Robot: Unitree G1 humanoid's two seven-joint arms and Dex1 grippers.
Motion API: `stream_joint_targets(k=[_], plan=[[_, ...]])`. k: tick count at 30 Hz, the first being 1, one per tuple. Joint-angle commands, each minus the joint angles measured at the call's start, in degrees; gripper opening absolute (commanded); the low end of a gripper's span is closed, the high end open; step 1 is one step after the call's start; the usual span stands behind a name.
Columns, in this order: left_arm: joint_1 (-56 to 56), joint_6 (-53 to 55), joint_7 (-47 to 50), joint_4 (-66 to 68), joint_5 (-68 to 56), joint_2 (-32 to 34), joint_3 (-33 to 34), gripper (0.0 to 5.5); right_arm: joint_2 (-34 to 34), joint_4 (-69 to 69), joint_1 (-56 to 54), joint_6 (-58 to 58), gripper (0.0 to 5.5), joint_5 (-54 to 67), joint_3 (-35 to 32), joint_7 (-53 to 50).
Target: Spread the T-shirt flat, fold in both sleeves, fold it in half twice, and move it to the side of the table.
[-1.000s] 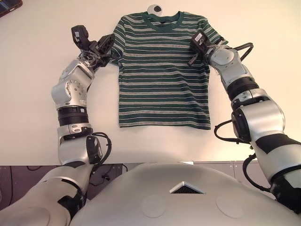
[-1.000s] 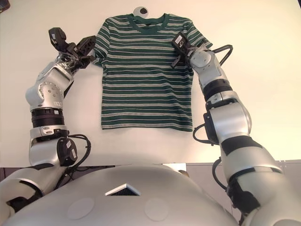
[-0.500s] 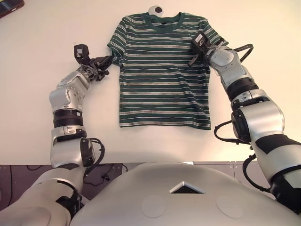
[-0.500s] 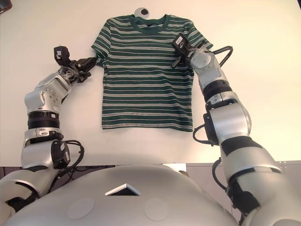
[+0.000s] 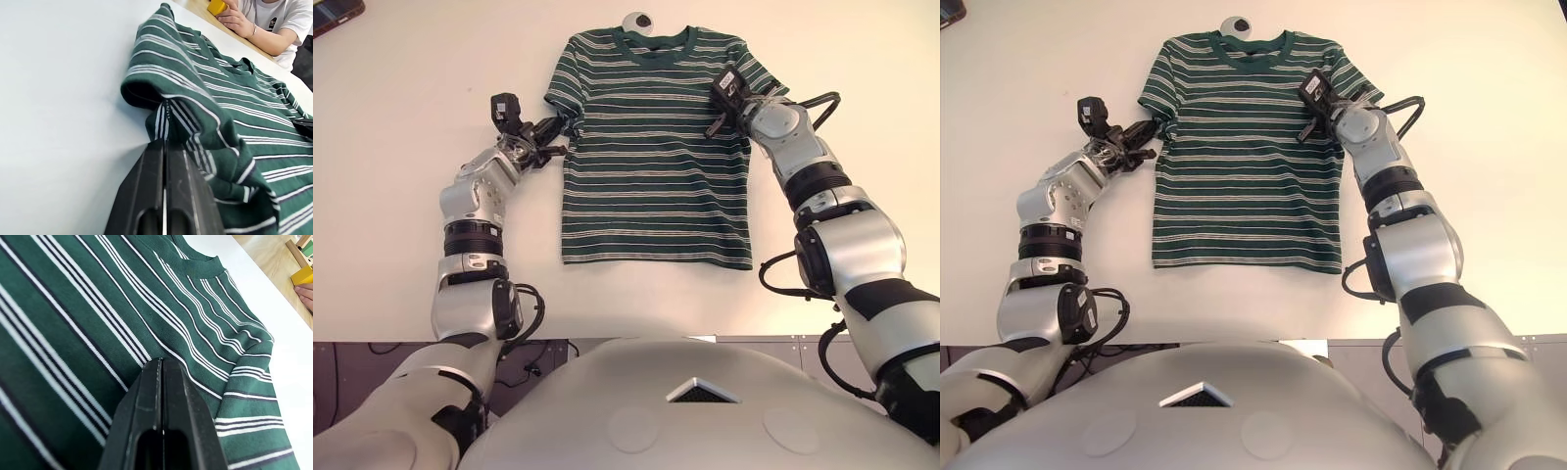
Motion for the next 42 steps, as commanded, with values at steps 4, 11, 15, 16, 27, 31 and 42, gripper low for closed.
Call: stream_joint_targets(k=[4, 11, 15, 16, 27, 31, 42], plan=[[0.2, -1.3, 1.8, -2.3, -4.3, -0.7, 6.3, 0.03, 1.7, 2.8, 3.5, 2.8, 0.0, -1.4, 1.3, 1.1], [0.0, -0.6, 1.9, -4.5, -7.3, -0.6, 9.2, 0.03, 1.8, 2.7, 3.7, 2.8, 0.0, -1.3, 1.3, 1.0], [2.0, 2.6, 2.9, -6.2, -6.3, 0.5, 8.1, 0.03, 1.8, 2.6, 3.9, 2.8, 0.0, -1.3, 1.4, 1.0], [2.8, 3.6, 3.2, -6.8, -5.7, 0.8, 7.4, 0.19, 1.8, 2.6, 3.9, 2.8, 0.0, -1.3, 1.4, 1.0], [7.3, 12.9, 6.1, -12.3, -5.8, 0.0, 5.8, 1.48, 1.7, 2.7, 4.3, 2.8, 0.0, -1.4, 1.7, 0.9], [5.4, 12.3, 6.2, -9.1, -6.0, -0.6, 6.1, 1.48, 1.5, 2.7, 4.3, 2.7, 0.0, -1.6, 1.8, 1.0], [4.3, 12.1, 3.3, -8.1, -5.9, -1.1, 3.3, 0.12, 1.6, 2.9, 4.1, 2.5, 0.0, -1.6, 2.0, 0.6]])
